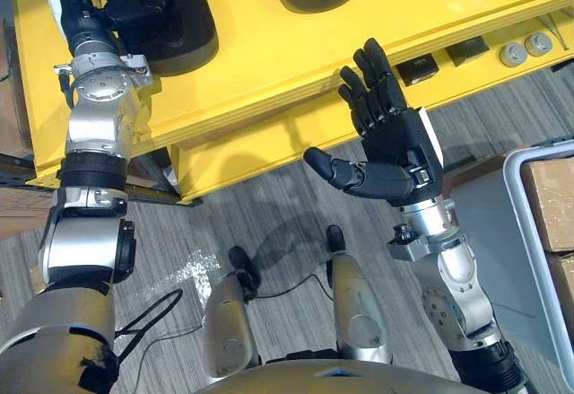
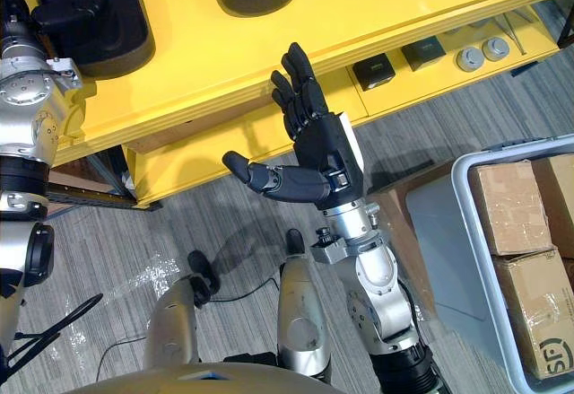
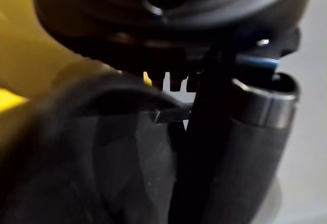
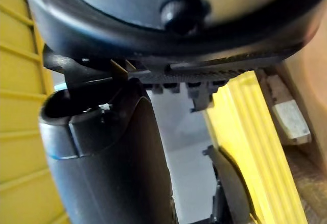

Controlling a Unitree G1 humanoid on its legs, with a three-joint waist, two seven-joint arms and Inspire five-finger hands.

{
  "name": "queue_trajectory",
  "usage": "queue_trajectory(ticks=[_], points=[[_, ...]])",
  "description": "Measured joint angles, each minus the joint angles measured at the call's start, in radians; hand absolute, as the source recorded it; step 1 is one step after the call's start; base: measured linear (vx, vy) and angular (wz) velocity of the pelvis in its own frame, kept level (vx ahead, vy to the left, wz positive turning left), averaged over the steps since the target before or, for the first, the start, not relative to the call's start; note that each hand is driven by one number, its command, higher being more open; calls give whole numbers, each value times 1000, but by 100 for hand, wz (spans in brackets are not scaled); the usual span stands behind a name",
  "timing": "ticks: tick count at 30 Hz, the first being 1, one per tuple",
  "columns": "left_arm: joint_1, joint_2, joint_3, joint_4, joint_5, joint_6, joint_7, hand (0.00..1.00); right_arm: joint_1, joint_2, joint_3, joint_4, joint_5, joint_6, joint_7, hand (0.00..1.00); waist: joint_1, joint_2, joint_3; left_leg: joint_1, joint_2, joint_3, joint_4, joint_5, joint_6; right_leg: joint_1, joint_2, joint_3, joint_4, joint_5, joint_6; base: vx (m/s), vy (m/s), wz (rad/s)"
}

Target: Walk over and take three plastic housings, then place them on the shelf

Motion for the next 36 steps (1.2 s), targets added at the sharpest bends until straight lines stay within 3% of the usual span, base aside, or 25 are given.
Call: queue_trajectory(ticks=[12, 18, 22, 25, 31, 36], points=[[0, -2, -2, 41, -6, -11, 141, 100, 85, 9, 26, 1, 0, -6, -12, 100, -27, -12, 5, 76, 0, 4, -30, 4, -7, 70, 11, 7, -32, 5, 0, 5, -12, -4], [0, 0, 1, -36, -121, -193, 119, 100, 108, 31, 19, 28, -10, -22, 16, 100, -29, -15, -4, 176, -22, 4, -132, 39, -15, 171, 7, -9, -118, 25, -7, 42, -10, 2], [7, 0, 6, -171, -185, -233, 56, 100, 75, 42, -1, 60, -41, -24, 12, 100, -28, -15, -23, 233, -39, 0, -212, 72, -17, 219, 4, -25, -161, 51, -4, 62, -5, 9], [60, 0, 14, -278, -181, -251, 10, 100, 32, 30, -11, 81, -181, -36, -25, 100, -26, 0, -86, 280, -56, -4, -284, 96, -20, 256, -2, -43, -192, 51, -3, 84, -1, 11], [310, -6, 73, -513, -182, -322, -124, 100, -52, -2, -40, 170, -358, -73, -149, 100, 10, 41, -206, 358, -70, -42, -366, 114, -30, 358, -8, -107, -250, 52, -2, 74, 6, 21], [644, -179, 165, -836, -207, -434, -260, 100, -89, -3, -70, 274, -415, -75, -201, 100, 76, 50, -240, 377, -73, -102, -368, 118, -32, 432, -10, -171, -287, 51, -2, 15, -10, 34]])
